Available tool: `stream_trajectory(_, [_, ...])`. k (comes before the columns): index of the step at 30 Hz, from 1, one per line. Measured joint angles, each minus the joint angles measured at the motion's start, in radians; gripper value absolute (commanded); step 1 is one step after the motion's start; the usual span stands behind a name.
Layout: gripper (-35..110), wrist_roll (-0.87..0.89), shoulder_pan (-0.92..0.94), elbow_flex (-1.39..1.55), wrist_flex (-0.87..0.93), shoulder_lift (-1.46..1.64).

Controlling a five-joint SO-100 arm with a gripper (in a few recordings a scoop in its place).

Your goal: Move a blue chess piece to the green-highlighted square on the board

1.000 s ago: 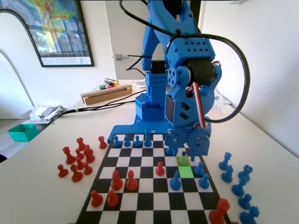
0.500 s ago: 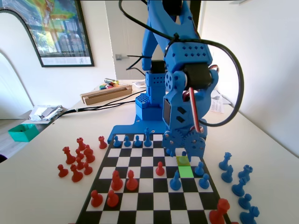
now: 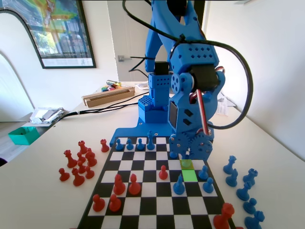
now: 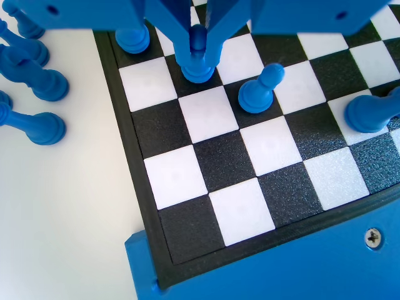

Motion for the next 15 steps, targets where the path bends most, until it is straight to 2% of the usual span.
stream_trajectory(15, [1,0.005,0.035,-0.172,0.143,0.003])
